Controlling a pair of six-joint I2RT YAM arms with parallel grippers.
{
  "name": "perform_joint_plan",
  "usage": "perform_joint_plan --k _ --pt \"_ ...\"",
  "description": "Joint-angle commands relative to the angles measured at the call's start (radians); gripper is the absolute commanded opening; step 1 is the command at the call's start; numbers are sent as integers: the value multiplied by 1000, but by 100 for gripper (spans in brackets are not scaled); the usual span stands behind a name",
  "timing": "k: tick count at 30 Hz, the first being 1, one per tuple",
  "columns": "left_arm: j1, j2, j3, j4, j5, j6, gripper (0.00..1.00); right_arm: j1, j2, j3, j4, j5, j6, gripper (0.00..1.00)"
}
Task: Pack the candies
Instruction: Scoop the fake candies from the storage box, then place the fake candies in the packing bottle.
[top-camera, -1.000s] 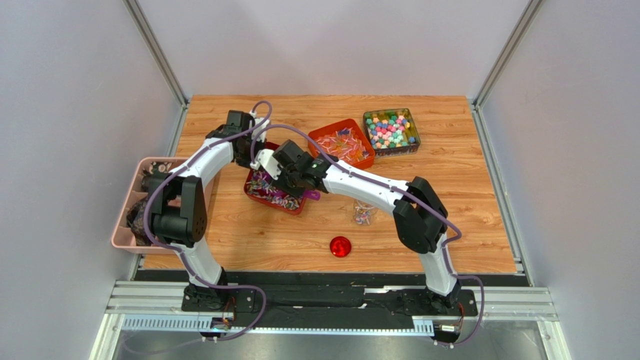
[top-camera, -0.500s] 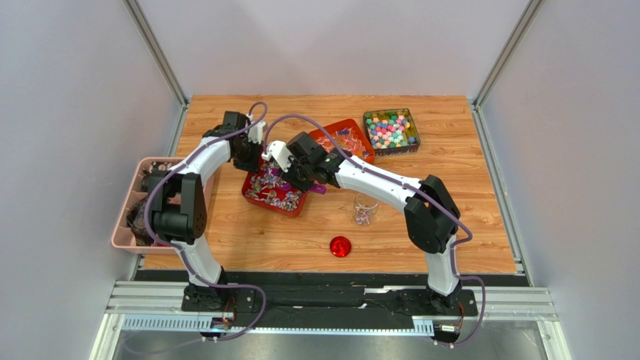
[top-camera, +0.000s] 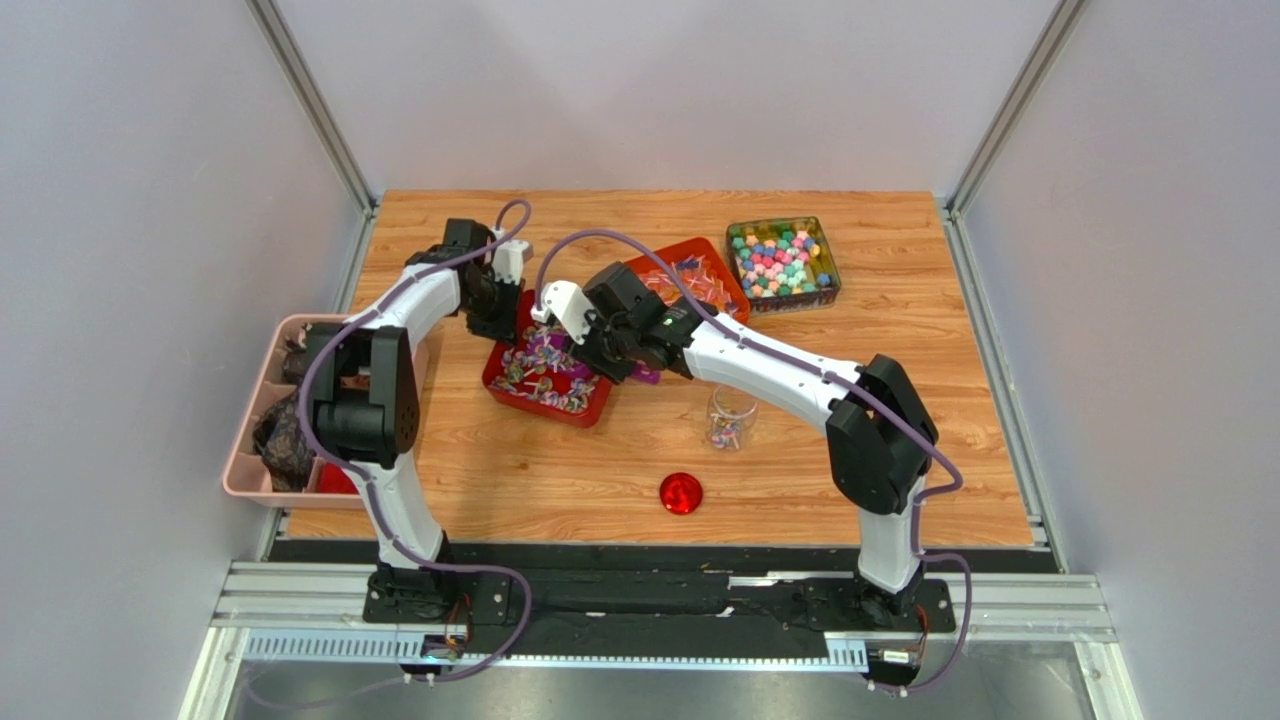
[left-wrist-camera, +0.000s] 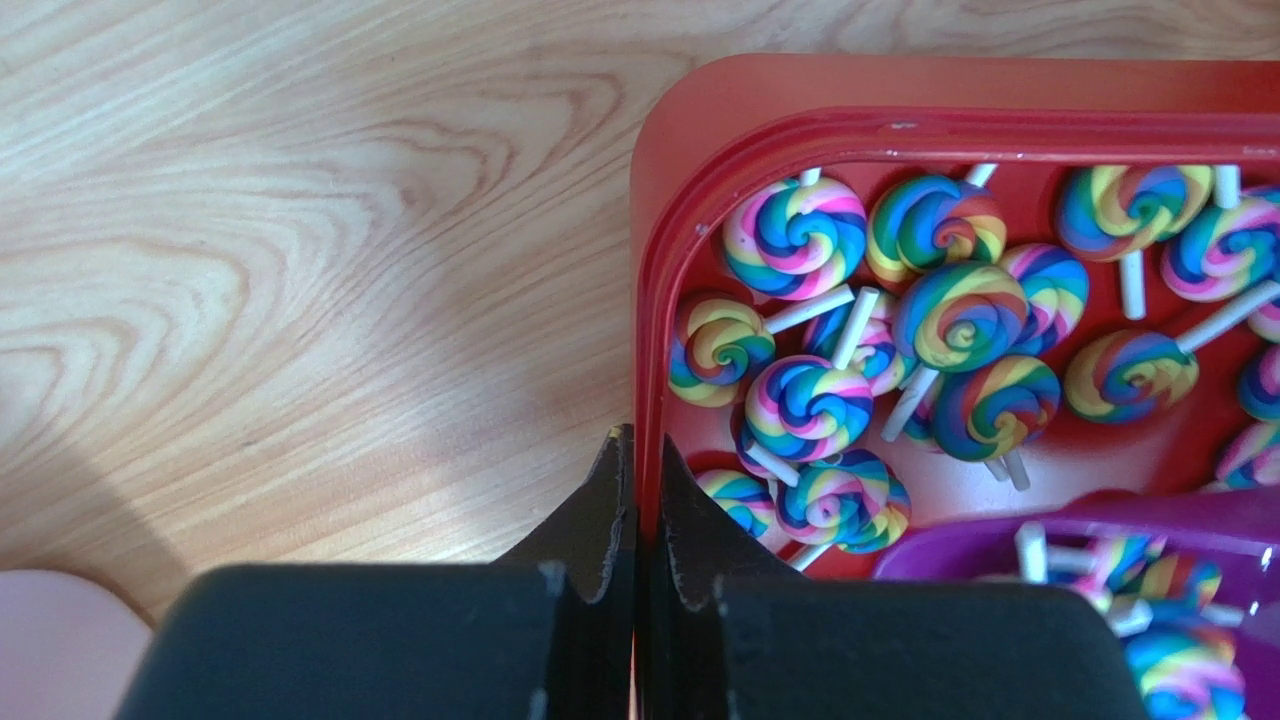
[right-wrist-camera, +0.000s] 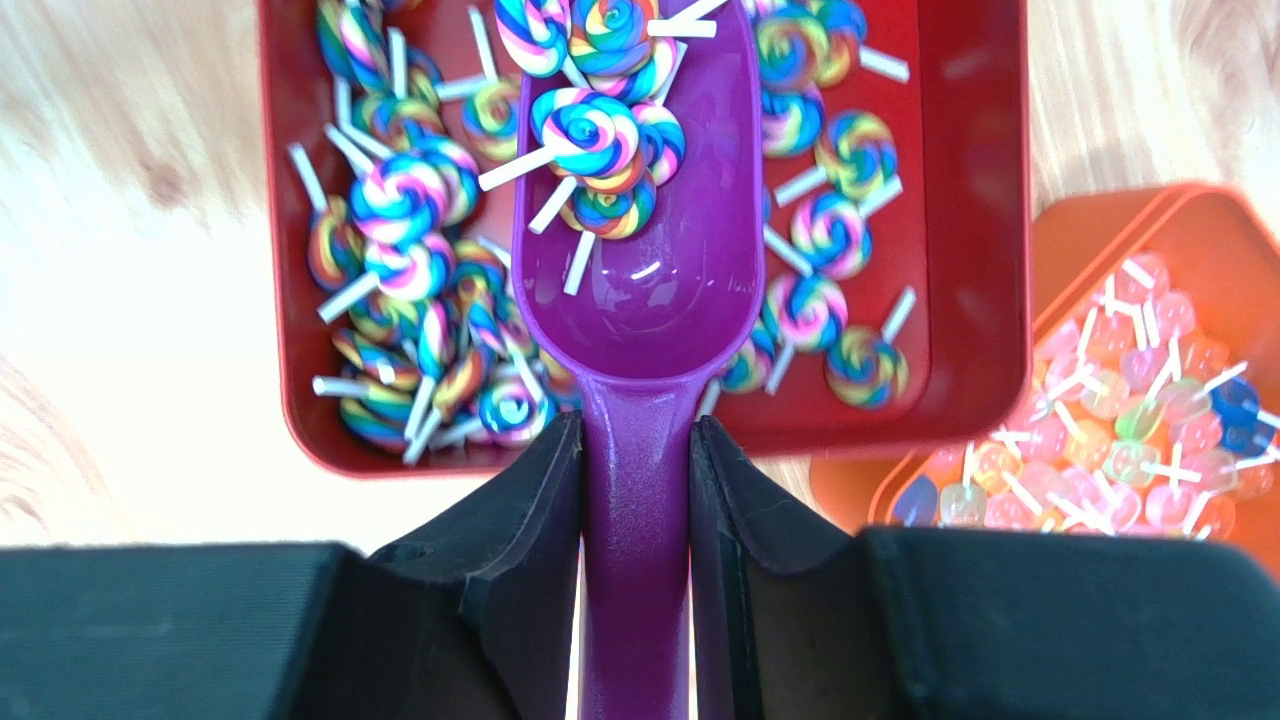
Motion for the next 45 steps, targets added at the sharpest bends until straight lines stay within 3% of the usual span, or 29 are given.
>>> perform_joint_plan --k 1,11,27,37,45 --pt "10 2 57 -18 104 -3 0 -10 -23 -34 14 41 -37 0" --pt "10 23 69 -36 127 14 0 -13 -36 -75 79 38 -20 0" --pt "10 75 73 -35 87 19 0 -55 -126 -15 11 29 -33 0" --pt "13 103 95 -41 75 25 0 -108 -266 -20 -38 26 -69 0" --pt "21 111 113 -58 112 49 0 -189 -416 -68 -46 -77 -53 0"
